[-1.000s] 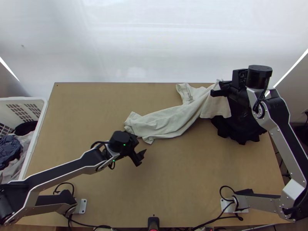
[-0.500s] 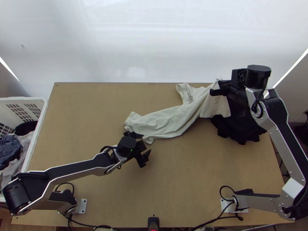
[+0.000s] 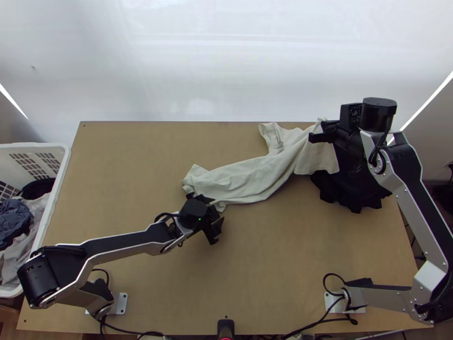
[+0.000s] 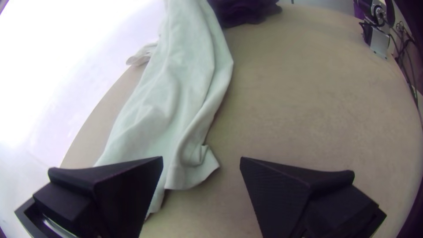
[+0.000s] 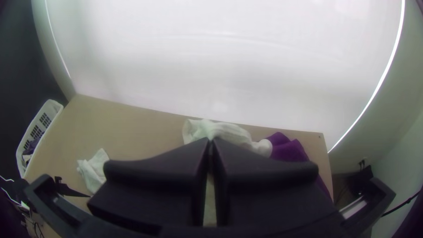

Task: Fold the t-shirt

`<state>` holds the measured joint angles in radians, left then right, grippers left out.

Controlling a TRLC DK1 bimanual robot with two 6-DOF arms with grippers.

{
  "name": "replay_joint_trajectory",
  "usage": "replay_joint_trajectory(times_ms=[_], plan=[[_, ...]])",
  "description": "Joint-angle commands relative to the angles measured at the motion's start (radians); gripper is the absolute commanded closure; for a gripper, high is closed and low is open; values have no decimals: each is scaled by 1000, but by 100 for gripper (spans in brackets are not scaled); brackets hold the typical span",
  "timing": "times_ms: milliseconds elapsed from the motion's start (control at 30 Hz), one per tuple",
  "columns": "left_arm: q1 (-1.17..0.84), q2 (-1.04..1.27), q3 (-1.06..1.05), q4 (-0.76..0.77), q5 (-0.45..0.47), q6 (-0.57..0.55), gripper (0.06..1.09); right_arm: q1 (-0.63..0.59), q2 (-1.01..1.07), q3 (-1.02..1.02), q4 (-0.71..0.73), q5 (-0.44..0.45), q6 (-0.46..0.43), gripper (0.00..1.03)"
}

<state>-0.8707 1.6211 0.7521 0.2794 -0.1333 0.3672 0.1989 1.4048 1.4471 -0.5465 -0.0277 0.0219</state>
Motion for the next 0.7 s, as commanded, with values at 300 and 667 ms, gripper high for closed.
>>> replay_joint_trajectory(times_ms=[300,667], plan=[[18,13,46,-137,-3,-8,35,-4,-7,-22,2,-8,-7,100],[19,106,105,-114,-17,-47,35,-4,-13,-34,2,-8,-5,100]])
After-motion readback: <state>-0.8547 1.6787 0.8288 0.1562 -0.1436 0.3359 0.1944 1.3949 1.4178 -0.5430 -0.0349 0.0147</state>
